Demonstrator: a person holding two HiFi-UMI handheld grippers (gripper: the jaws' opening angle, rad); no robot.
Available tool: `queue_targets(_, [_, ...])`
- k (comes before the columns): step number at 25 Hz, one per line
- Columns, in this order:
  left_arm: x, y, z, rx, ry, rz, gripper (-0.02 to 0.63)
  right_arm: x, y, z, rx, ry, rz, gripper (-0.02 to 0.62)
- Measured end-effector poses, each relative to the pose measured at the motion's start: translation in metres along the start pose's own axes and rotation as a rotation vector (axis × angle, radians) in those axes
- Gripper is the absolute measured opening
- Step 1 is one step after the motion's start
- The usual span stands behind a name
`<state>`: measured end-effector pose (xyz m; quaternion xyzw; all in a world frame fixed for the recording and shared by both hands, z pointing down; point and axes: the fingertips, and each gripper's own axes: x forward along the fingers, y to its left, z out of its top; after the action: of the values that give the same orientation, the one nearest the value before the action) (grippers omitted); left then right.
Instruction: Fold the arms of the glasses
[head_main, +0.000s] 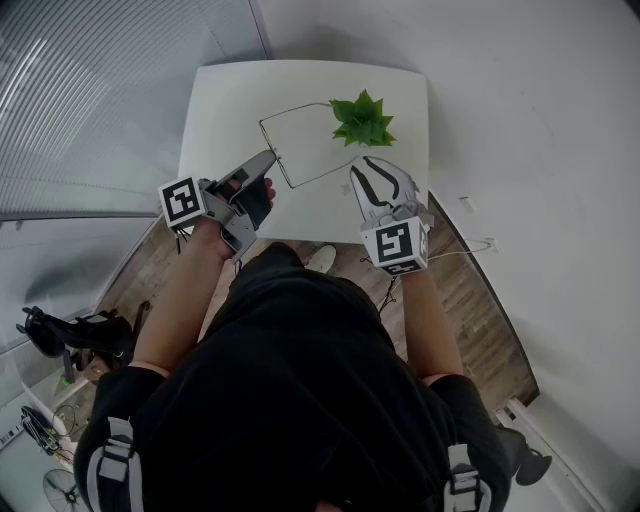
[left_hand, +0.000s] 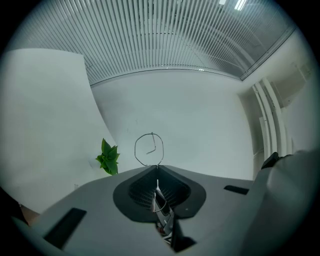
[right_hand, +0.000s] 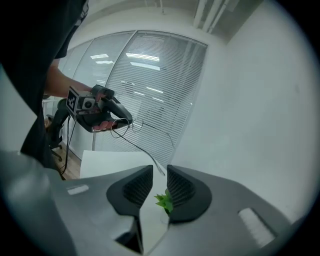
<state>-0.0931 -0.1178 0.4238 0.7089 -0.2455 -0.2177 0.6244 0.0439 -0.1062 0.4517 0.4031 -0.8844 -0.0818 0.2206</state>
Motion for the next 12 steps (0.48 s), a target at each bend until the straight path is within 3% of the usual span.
queue_targets(5, [0.0006, -0.0008, -0.0011, -0.006, 0.002, 0.003, 0.012, 0.0026, 0.0048, 0.0021, -0.091, 0.025, -0.017, 0.087])
queue_targets(12, [0.0012, -0.0013, -0.0021, -0.011, 0.009, -0.001, 0.012, 0.0067, 0.0055, 0.0003, -0.123, 0.039, -0.024, 0.064])
